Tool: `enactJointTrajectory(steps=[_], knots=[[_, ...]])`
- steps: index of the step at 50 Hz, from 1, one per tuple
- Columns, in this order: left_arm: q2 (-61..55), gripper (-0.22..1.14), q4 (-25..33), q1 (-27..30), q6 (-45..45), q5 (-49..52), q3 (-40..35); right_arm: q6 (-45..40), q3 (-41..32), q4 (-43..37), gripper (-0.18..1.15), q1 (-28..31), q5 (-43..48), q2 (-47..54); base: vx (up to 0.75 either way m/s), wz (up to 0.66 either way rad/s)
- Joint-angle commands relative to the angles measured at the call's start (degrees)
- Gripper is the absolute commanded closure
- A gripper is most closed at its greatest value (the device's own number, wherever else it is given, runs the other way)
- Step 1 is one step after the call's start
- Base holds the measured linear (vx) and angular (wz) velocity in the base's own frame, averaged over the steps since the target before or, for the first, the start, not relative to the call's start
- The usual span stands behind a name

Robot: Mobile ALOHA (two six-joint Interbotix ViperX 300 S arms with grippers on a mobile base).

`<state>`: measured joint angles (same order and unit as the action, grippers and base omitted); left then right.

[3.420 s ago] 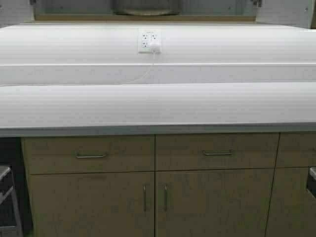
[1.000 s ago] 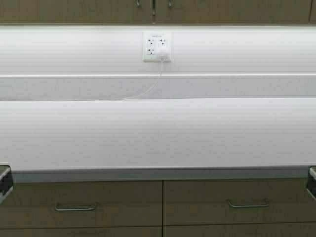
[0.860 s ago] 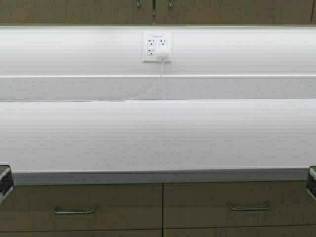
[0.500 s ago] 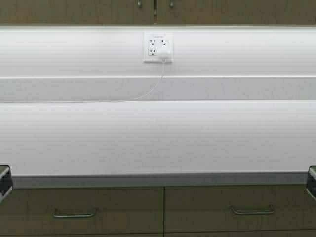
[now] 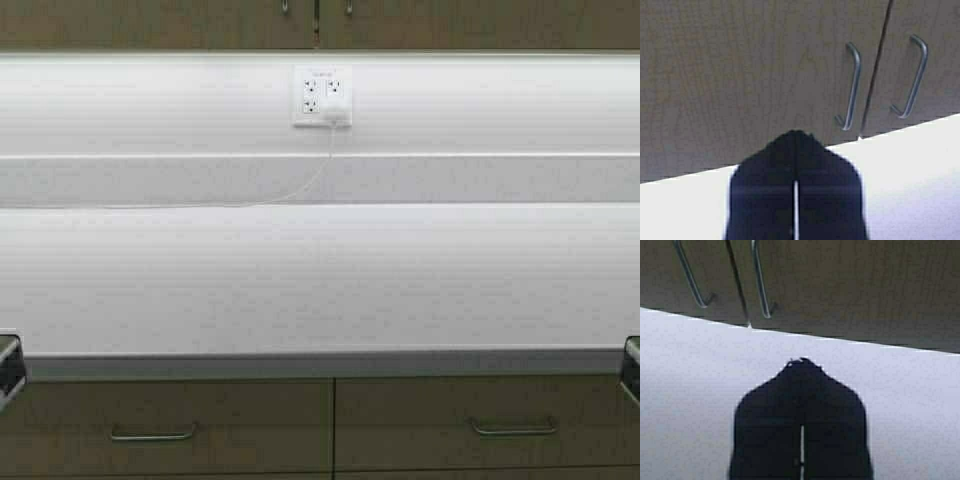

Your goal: Open the cabinet, put the pot inside, then close it

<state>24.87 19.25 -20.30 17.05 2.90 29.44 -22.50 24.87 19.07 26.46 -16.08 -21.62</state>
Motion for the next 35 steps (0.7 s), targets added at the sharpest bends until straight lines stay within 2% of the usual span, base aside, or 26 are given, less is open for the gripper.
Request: enactJointTrajectory(steps=[1, 35], knots=[[1.1, 0.88, -0.1, -0.1, -0.1, -0.4, -0.5, 0.1, -0.2, 0.0, 0.9, 0.1, 0.5, -1.1, 0.0, 0.0], [1.4, 0.89, -0.1, -0.1, -0.1, -0.4, -0.4, 0.0, -0.2, 0.0, 0.9, 0.1, 0.5, -1.1, 0.0, 0.0]])
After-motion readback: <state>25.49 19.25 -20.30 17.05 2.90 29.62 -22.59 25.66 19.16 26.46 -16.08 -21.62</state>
